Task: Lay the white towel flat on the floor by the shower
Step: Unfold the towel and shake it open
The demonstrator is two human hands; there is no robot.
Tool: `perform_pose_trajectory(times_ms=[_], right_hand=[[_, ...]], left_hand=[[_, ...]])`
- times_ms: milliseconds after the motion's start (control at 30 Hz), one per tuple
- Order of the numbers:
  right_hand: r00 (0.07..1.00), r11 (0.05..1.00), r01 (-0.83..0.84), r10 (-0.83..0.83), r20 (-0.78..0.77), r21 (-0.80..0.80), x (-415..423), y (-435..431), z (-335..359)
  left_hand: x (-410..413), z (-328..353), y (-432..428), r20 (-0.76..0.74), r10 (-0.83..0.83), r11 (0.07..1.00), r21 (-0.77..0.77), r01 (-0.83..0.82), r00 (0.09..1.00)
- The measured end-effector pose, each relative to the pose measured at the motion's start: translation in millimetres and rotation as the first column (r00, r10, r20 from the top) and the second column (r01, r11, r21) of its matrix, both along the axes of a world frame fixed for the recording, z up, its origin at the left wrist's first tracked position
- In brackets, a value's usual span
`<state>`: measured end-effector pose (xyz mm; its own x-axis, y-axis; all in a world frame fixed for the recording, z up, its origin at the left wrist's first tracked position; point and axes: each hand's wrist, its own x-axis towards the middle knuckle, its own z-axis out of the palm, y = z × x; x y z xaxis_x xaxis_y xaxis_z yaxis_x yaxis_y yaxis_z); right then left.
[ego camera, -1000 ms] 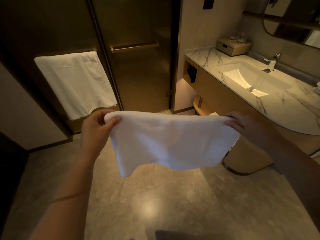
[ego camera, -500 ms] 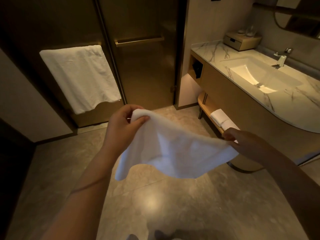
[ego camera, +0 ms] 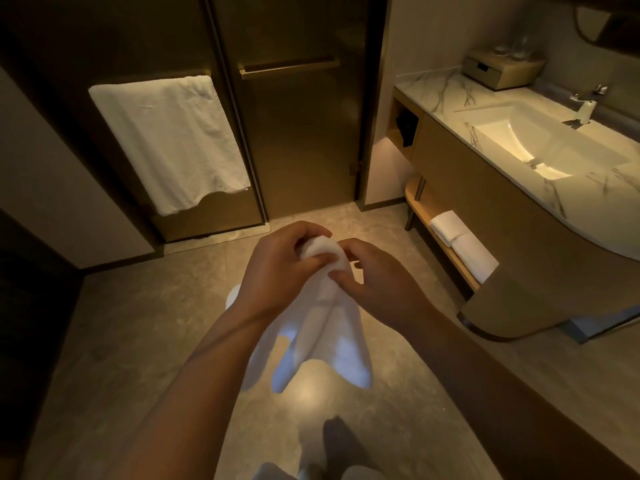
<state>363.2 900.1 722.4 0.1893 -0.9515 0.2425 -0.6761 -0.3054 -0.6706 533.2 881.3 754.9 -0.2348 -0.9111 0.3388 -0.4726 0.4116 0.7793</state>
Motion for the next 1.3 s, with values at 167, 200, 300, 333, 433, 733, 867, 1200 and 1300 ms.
perform_pose_trajectory(times_ms=[167,200,300,333,433,733,867,1200,1300], right_hand=[[0.999,0.998,0.042,-0.042,0.014,-0.053,14,2,4],[0.999,0.998,0.038,-0.038,0.001,-0.058,15,3,6],[0.999,0.998,0.016,-0.019,-0.044,-0.068,14,7,14],[0.998,0.998,0.011,-0.015,-0.055,-0.067,13,8,17],[0.999,0.997,0.037,-0.039,-0.034,-0.071,6,11,26],[0.988,0.999,0.033,-0.028,0.149,-0.034,-15,18,40],[0.974,0.998,-0.011,0.027,0.227,-0.068,-11,25,48],[0.973,0.993,0.06,-0.035,0.228,-0.105,-9,26,47],[0.975,0.989,0.098,-0.073,0.212,-0.112,-17,26,49]], left_hand=[[9,-1,8,-0.066,0.052,0.999,0.008,-0.051,0.996],[11,-1,9,-0.08,0.057,0.998,0.015,-0.056,0.995],[14,-6,13,-0.115,0.065,0.997,0.04,-0.061,0.991],[15,-8,15,-0.118,0.063,0.997,0.056,-0.057,0.991],[21,-15,19,-0.081,0.033,0.992,0.124,-0.023,0.996],[15,-13,20,-0.129,0.065,0.993,0.105,-0.052,0.989],[8,-5,20,-0.054,0.031,0.998,0.055,-0.028,0.998],[29,-9,21,0.162,-0.026,0.997,0.074,0.015,0.987],[39,-14,22,0.228,-0.012,0.995,0.098,-0.011,0.974]])
